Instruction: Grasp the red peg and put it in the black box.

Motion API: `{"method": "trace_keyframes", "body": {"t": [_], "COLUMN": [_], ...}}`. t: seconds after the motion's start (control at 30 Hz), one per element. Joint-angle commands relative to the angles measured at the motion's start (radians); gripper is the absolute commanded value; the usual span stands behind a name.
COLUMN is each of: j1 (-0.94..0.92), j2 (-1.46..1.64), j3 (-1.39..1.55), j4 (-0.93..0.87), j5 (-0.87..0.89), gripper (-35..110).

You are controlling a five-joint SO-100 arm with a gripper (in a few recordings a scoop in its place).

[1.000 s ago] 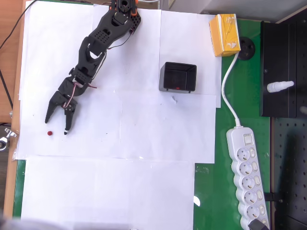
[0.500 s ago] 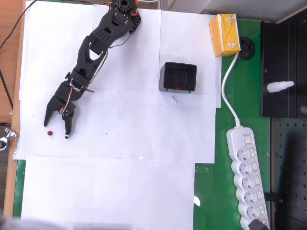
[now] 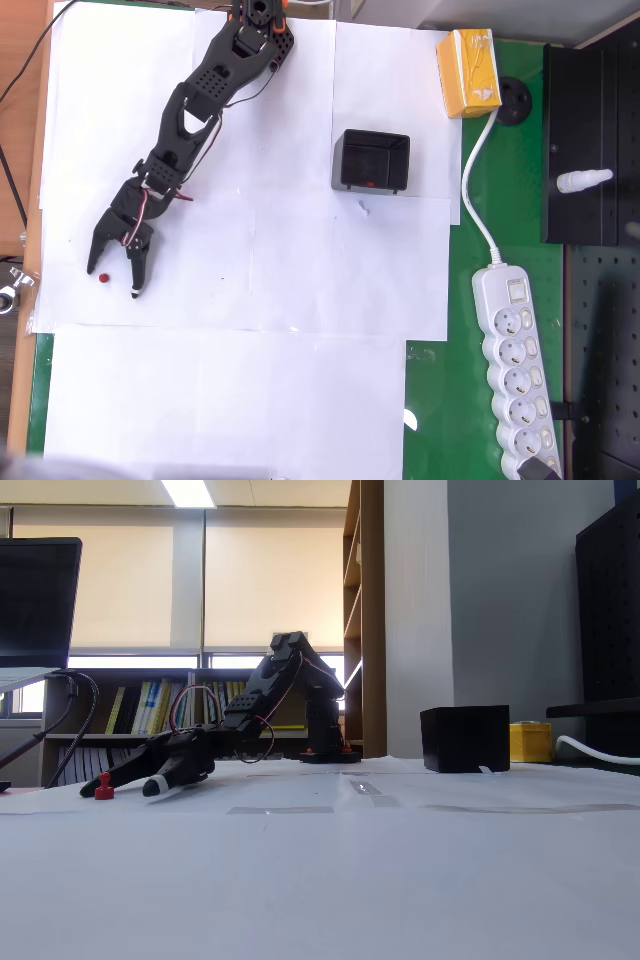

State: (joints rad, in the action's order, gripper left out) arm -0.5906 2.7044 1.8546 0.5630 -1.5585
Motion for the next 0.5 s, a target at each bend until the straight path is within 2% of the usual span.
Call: {"method": "trace_keyframes", "body": {"t": [0.0, 0.47], "j1": [0.012, 0.009], "j2": [-0.018, -0.020], "j3": [0.023, -0.011], "j4": [0.038, 0.077], "j5": [-0.009, 0.002], "gripper": [38, 37]}}
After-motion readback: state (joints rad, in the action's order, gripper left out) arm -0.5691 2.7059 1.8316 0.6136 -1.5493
